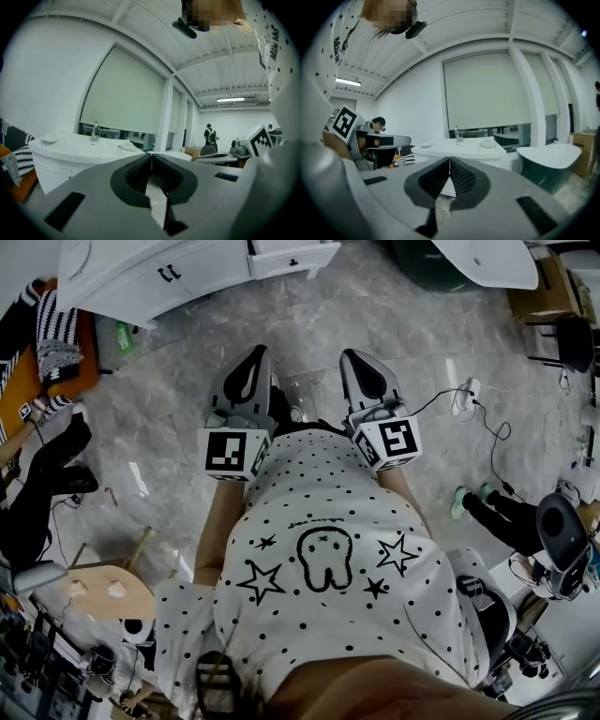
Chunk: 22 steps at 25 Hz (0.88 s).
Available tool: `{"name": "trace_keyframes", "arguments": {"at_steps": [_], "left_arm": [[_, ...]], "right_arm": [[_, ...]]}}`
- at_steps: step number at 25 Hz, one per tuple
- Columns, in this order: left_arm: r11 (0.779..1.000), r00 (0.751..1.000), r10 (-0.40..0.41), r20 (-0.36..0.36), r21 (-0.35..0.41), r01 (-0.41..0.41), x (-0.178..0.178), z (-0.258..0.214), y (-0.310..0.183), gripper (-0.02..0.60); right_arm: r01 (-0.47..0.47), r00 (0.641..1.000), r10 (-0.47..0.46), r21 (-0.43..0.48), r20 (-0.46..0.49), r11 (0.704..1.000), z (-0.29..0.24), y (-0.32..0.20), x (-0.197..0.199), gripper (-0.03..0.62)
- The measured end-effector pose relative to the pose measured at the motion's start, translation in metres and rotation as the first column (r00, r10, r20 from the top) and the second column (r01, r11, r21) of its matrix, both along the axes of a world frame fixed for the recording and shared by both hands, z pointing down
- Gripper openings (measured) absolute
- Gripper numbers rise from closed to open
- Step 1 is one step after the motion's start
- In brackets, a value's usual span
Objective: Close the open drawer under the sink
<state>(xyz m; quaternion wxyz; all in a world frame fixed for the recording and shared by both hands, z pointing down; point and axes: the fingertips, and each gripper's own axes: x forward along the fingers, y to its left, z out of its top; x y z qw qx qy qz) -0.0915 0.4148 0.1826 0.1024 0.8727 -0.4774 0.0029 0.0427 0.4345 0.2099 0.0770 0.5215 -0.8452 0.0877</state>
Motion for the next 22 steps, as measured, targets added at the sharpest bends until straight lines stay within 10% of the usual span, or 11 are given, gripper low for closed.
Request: {"name": "trace_keyframes", "arguments": {"at_steps": [22], "left_arm": [[0.999,1.000,0.028,0.004,0.015,-0.028,-0.041,-0.010,-0.102,0.009]], "right_arm": [[-0.003,1.000,0.003,0.049,-0.003,0.999,-0.019,-0.097,-0.068,0.015]]}}
